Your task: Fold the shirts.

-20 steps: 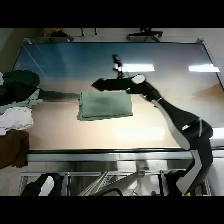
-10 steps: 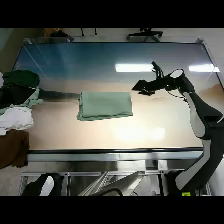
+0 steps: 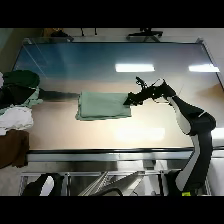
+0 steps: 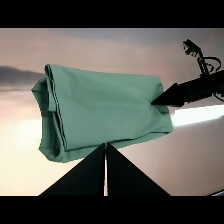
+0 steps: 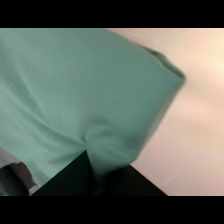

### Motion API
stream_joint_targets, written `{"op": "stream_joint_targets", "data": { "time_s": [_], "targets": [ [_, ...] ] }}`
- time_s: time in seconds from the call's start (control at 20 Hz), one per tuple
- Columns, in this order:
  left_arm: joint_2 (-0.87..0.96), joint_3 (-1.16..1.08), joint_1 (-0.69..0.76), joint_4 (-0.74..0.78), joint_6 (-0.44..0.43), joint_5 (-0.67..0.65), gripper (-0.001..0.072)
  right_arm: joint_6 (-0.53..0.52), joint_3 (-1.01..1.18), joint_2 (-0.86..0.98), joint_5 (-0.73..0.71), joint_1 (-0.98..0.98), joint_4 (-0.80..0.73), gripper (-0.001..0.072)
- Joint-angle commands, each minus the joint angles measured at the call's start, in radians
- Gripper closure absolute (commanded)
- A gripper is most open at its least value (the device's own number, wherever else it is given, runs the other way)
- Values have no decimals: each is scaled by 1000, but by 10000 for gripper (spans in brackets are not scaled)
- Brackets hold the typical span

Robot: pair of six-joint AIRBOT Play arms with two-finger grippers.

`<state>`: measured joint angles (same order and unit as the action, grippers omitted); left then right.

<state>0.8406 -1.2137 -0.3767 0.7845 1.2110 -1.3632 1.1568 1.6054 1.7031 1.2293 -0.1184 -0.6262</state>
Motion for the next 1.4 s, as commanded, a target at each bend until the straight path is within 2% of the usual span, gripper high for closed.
{"op": "stream_joint_targets", "data": {
  "time_s": [0.0,0.1,0.2,0.45,0.7,0.9,1.1,1.35],
  "targets": [
    [-1,0,-1,0,1,0,695,-35,36,-39,9,-10,87,689],
    [-1,0,-1,1,1,0,695,-32,66,-102,9,34,80,689],
    [-1,0,-1,1,1,0,695,18,73,-179,-1,117,25,690],
    [-1,0,-1,0,0,1,695,214,72,-314,30,451,-309,690],
    [-1,0,-1,0,0,1,695,354,69,-370,97,783,-495,691],
    [-1,0,-1,0,-13,1,695,443,60,-417,153,968,-665,692],
    [-1,0,-1,0,-18,3,695,527,-138,-525,175,1080,-783,692],
    [-1,0,-1,0,-33,4,695,587,-550,-694,34,1133,-821,677]
  ]
}}
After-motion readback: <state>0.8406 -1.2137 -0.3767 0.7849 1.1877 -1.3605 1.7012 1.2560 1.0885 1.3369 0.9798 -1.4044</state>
